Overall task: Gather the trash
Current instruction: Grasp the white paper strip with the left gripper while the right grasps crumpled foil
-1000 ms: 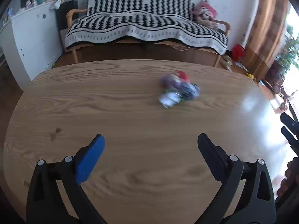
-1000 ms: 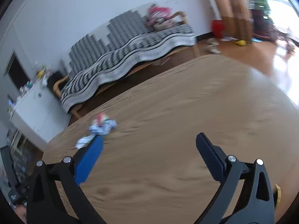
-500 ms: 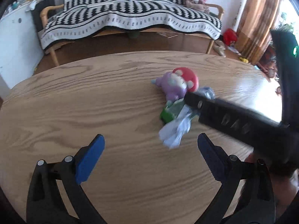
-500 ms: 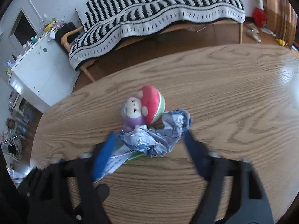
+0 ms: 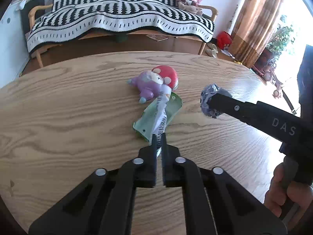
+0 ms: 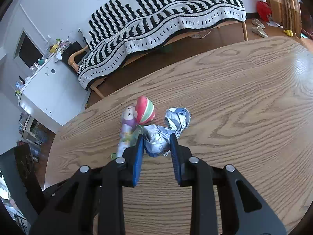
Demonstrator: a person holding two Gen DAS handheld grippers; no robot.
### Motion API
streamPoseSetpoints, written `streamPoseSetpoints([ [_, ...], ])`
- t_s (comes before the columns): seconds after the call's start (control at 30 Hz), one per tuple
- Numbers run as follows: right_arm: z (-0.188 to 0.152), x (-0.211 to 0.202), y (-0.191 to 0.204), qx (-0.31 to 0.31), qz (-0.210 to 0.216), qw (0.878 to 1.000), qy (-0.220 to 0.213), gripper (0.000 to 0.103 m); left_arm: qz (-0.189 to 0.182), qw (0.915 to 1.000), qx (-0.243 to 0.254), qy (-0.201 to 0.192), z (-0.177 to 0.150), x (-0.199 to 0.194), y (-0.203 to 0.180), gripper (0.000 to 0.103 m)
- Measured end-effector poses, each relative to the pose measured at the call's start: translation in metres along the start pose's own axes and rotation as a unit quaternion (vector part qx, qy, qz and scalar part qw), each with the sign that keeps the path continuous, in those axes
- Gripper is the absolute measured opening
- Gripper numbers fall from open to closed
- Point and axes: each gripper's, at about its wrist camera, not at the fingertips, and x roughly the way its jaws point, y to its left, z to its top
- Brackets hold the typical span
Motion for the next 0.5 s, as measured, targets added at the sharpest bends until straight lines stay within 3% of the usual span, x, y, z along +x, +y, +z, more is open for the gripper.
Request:
streamPoseSetpoints([
  [0.5,0.003,-0.008,-0.002,0.004,0.0,1.0,-0.011,0.027,-0.005,0.9995,-0.02,-0.025,0.001,-0.026,0.002,0.0],
])
